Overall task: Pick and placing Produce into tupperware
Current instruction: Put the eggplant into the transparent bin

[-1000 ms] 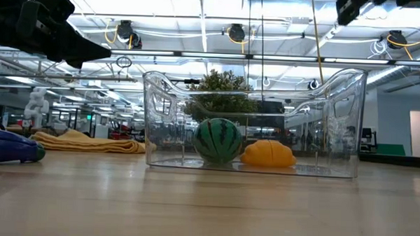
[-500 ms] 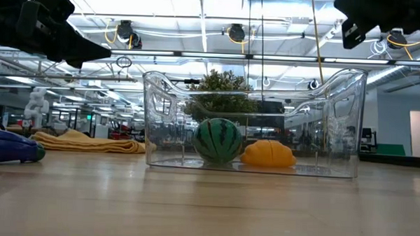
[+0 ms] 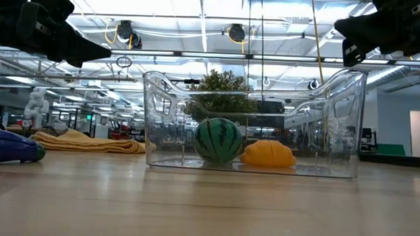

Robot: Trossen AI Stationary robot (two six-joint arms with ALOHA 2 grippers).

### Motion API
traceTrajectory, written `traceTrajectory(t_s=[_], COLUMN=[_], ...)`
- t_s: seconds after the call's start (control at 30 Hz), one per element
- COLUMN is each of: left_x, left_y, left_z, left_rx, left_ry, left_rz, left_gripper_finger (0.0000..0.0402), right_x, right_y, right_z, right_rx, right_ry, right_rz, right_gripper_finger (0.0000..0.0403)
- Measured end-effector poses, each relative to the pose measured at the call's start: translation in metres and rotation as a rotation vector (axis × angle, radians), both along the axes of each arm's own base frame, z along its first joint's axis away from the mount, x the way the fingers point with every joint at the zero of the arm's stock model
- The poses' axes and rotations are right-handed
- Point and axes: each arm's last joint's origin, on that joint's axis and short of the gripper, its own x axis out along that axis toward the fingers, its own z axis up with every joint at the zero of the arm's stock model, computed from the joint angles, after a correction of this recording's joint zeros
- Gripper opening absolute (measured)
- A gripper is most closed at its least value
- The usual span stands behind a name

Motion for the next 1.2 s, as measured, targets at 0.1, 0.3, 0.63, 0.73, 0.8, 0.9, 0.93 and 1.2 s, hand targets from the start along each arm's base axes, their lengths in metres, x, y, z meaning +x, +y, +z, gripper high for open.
traceTrajectory(t_s=[0.1, 0.3, 0.63, 0.73, 0.8, 0.9, 0.93, 1.2], left_x=[0.000, 0.000, 0.001, 0.001, 0.001, 0.000, 0.000, -0.003], left_y=[0.000, 0.000, -0.001, -0.003, -0.004, -0.004, -0.004, -0.007], left_z=[0.000, 0.000, 0.004, 0.011, 0.017, 0.024, 0.026, 0.037], left_rx=[-0.004, 0.008, 0.025, 0.021, 0.010, 0.010, 0.010, 0.006], left_ry=[-0.001, 0.001, -0.038, -0.111, -0.175, -0.250, -0.273, -0.380], left_rz=[0.000, -0.001, -0.049, -0.118, -0.124, -0.130, -0.137, -0.240], left_gripper_finger=[0.0019, 0.0019, 0.0019, 0.0019, 0.0019, 0.0019, 0.0019, 0.0019], right_x=[0.000, 0.000, -0.001, -0.001, -0.001, -0.001, -0.001, -0.001], right_y=[0.000, 0.000, 0.000, 0.000, 0.000, 0.000, 0.000, 0.000], right_z=[-0.003, -0.013, -0.020, -0.020, -0.020, -0.020, -0.020, -0.021], right_rx=[0.006, 0.021, 0.037, 0.035, 0.035, 0.036, 0.037, 0.036], right_ry=[0.009, 0.039, 0.058, 0.057, 0.058, 0.058, 0.058, 0.069], right_rz=[0.001, 0.003, 0.004, 0.004, 0.004, 0.004, 0.004, 0.004], right_gripper_finger=[0.0000, 0.0000, 0.0000, 0.0000, 0.0000, 0.0000, 0.0000, 0.0000])
